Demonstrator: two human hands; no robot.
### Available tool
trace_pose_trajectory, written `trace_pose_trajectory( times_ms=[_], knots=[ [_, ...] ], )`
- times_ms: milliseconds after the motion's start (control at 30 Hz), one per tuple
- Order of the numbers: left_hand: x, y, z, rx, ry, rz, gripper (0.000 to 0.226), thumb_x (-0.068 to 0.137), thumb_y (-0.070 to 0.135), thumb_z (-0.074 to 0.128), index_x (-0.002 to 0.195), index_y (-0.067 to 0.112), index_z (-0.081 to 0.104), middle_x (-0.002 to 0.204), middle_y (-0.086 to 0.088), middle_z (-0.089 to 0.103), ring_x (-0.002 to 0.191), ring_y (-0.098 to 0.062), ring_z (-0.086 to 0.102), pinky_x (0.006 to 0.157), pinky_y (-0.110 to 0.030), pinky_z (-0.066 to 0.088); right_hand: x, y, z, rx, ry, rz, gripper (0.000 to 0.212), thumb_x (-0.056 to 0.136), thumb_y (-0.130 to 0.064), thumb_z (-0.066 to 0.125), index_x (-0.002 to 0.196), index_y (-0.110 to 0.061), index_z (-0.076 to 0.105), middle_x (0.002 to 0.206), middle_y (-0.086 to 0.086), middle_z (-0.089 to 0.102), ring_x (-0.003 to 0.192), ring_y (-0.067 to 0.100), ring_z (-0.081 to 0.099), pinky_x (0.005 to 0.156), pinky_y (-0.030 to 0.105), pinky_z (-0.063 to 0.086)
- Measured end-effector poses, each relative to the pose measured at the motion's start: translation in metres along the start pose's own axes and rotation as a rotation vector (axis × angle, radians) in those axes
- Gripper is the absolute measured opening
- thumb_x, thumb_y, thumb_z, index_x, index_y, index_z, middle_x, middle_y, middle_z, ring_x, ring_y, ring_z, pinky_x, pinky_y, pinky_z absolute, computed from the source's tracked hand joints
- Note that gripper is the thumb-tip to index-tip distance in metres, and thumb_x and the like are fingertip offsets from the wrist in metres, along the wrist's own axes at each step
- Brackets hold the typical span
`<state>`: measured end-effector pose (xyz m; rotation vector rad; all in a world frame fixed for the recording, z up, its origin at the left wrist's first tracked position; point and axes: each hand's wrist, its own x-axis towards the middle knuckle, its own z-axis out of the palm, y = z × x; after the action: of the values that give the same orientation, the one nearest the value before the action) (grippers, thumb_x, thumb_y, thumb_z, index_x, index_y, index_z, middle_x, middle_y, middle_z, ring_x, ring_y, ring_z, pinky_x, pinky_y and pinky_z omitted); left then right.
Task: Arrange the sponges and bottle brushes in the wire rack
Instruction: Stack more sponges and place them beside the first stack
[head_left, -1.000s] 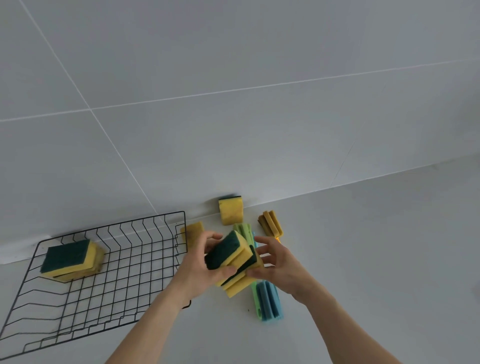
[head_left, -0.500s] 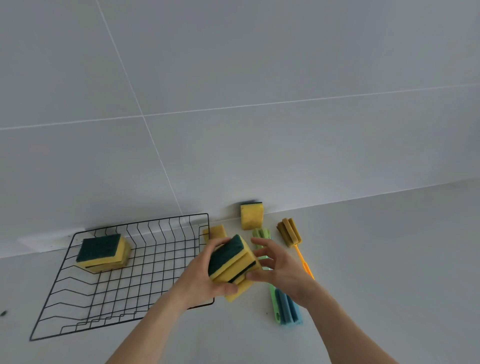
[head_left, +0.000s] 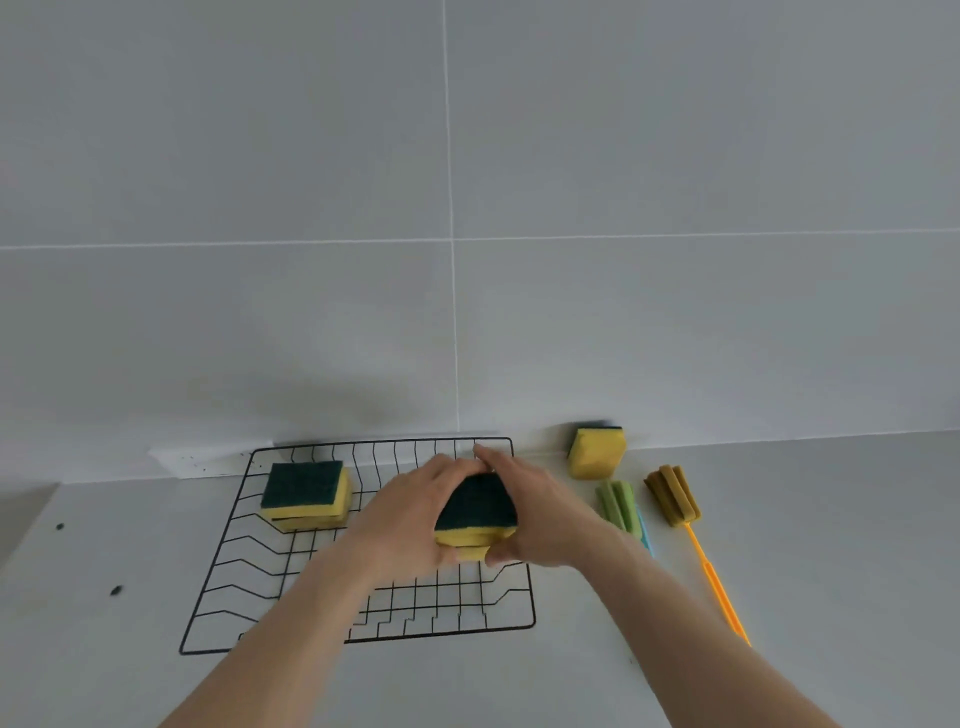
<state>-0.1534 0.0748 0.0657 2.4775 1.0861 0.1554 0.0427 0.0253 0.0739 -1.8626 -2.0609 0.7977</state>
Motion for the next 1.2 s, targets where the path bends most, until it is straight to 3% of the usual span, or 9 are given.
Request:
trace_pose_trajectory(
  times_ms=[233, 433, 533, 700, 967, 1200],
  knots=[
    [-0.011, -0.074, 0.003, 0.003, 0.091, -0.011, 0.100, 0.066, 0.031, 0.088, 0.141, 0.047, 0.025, 0.132, 0.014, 0.044, 0.113, -0.012, 0.047, 0.099, -0.032, 0.041, 0.057, -0.035, 0.045, -0.101, 0.012, -0.015, 0.121, 0.064, -0.028, 0.091, 0.156, -0.027, 0.011, 0.146, 0.000, 0.043, 0.132, 0.022, 0.043, 0.104, 0.034, 0.040],
    [-0.009, -0.121, 0.009, 0.009, 0.090, 0.020, 0.099, 0.065, 0.030, 0.089, 0.141, 0.044, 0.027, 0.132, 0.015, 0.041, 0.110, -0.010, 0.045, 0.098, -0.030, 0.041, 0.087, -0.046, 0.079, -0.179, 0.067, 0.006, 0.093, 0.069, -0.034, 0.086, 0.145, -0.023, 0.032, 0.134, -0.002, 0.051, 0.121, 0.020, 0.049, 0.096, 0.035, 0.048],
    [-0.009, -0.142, 0.011, 0.027, 0.121, 0.029, 0.101, 0.064, 0.034, 0.090, 0.142, 0.041, 0.027, 0.133, 0.013, 0.042, 0.117, -0.013, 0.046, 0.105, -0.032, 0.037, 0.103, -0.051, 0.092, -0.215, 0.097, 0.009, 0.085, 0.069, -0.032, 0.085, 0.139, -0.023, 0.037, 0.127, -0.003, 0.052, 0.116, 0.019, 0.050, 0.091, 0.035, 0.051],
    [-0.013, -0.176, 0.008, 0.123, 0.162, -0.004, 0.113, 0.060, 0.046, 0.092, 0.149, 0.036, 0.022, 0.140, 0.006, 0.045, 0.129, -0.018, 0.041, 0.118, -0.041, 0.029, 0.127, -0.056, 0.108, -0.215, 0.079, 0.025, 0.092, 0.068, -0.029, 0.085, 0.144, -0.020, 0.034, 0.128, 0.001, 0.052, 0.117, 0.021, 0.049, 0.094, 0.038, 0.052],
    [-0.024, -0.213, 0.019, 0.179, 0.209, -0.048, 0.119, 0.054, 0.052, 0.092, 0.150, 0.033, 0.025, 0.137, 0.005, 0.045, 0.129, -0.022, 0.038, 0.117, -0.042, 0.022, 0.148, -0.057, 0.132, -0.168, 0.092, 0.027, 0.097, 0.068, -0.024, 0.085, 0.148, -0.018, 0.031, 0.131, 0.002, 0.049, 0.118, 0.023, 0.047, 0.097, 0.035, 0.047],
    [-0.024, -0.222, 0.030, 0.187, 0.188, -0.048, 0.117, 0.060, 0.051, 0.090, 0.152, 0.031, 0.022, 0.134, 0.001, 0.053, 0.122, -0.023, 0.049, 0.111, -0.042, 0.035, 0.147, -0.054, 0.146, -0.208, 0.090, 0.039, 0.103, 0.067, -0.022, 0.085, 0.148, -0.026, 0.022, 0.126, -0.001, 0.045, 0.109, 0.022, 0.052, 0.081, 0.039, 0.056]
  ],
)
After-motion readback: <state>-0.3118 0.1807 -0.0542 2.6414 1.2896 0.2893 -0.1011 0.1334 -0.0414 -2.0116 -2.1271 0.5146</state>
